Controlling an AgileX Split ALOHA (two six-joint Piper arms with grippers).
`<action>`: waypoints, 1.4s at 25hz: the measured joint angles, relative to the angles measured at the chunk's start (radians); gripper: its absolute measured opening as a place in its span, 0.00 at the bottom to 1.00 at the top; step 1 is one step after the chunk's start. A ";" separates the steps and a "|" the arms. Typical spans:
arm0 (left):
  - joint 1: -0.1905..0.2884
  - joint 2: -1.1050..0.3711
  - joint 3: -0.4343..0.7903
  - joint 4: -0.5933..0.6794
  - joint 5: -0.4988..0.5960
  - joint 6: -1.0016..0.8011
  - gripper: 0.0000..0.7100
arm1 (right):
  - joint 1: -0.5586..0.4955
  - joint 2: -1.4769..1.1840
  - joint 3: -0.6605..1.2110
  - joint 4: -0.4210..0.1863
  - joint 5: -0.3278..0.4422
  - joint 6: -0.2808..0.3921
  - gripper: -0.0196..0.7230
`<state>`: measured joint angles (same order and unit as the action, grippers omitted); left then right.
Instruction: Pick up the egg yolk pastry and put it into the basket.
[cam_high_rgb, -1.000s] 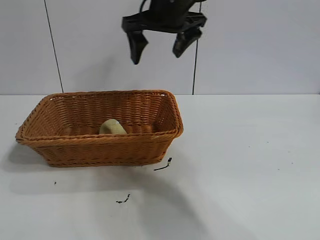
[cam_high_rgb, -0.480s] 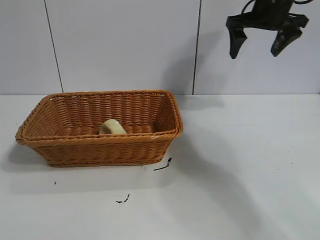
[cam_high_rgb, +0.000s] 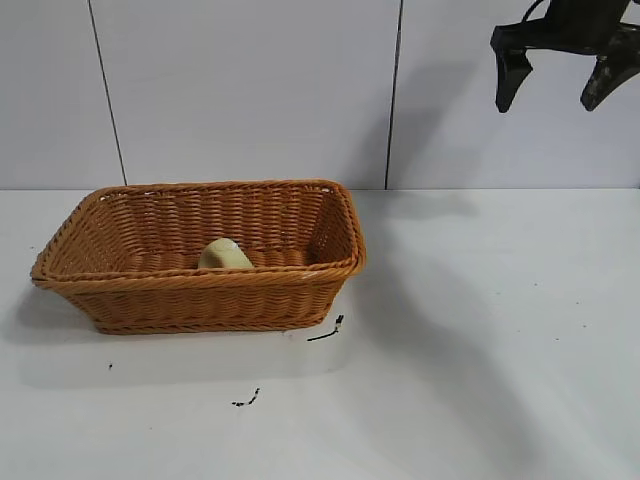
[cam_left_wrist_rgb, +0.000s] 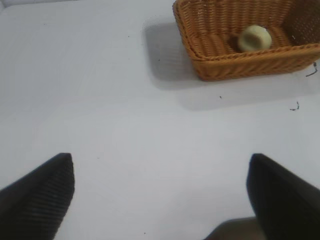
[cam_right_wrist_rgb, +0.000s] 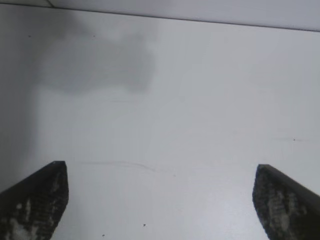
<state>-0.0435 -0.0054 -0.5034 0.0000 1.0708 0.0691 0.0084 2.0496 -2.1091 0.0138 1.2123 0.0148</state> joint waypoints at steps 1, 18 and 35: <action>0.000 0.000 0.000 0.000 0.000 0.000 0.98 | 0.000 -0.050 0.046 0.000 0.000 0.000 0.96; 0.000 0.000 0.000 0.000 0.000 0.000 0.98 | 0.000 -1.030 1.001 -0.005 0.001 -0.039 0.96; 0.000 0.000 0.000 0.000 0.000 0.000 0.98 | 0.000 -1.881 1.620 -0.004 -0.171 -0.044 0.96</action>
<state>-0.0435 -0.0054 -0.5034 0.0000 1.0708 0.0691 0.0084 0.1690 -0.4894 0.0095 1.0412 -0.0297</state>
